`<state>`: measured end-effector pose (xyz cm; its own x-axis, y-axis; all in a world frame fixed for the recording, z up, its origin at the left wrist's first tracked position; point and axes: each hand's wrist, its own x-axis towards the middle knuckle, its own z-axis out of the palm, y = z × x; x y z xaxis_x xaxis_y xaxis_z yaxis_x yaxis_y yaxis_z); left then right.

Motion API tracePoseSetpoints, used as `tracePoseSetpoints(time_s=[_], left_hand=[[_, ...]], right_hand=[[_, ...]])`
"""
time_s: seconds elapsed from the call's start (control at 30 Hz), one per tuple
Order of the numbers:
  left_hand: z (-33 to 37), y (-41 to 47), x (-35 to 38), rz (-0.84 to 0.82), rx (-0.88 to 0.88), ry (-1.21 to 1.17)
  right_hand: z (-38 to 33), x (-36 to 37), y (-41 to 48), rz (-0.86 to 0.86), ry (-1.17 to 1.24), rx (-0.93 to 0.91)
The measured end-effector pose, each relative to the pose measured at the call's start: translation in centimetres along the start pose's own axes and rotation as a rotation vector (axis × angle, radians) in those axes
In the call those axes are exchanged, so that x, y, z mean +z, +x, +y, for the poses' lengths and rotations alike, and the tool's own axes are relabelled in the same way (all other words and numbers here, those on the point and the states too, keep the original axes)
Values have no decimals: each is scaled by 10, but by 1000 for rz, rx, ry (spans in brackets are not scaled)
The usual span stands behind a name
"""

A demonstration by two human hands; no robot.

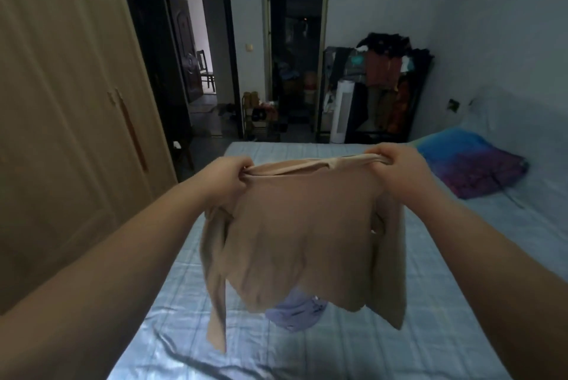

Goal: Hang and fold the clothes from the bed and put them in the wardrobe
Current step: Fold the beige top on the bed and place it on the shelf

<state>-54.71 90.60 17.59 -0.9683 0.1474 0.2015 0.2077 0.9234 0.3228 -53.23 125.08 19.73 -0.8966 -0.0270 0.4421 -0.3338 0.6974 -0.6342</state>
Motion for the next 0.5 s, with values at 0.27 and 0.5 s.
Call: tracePoseSetpoints(time_s=[0.27, 0.5], left_hand=[[29, -16, 43, 101, 34, -117], [72, 3, 73, 292, -121, -191]], right_hand=[[27, -37, -12, 88, -26, 87], [84, -67, -17, 47, -17, 54]])
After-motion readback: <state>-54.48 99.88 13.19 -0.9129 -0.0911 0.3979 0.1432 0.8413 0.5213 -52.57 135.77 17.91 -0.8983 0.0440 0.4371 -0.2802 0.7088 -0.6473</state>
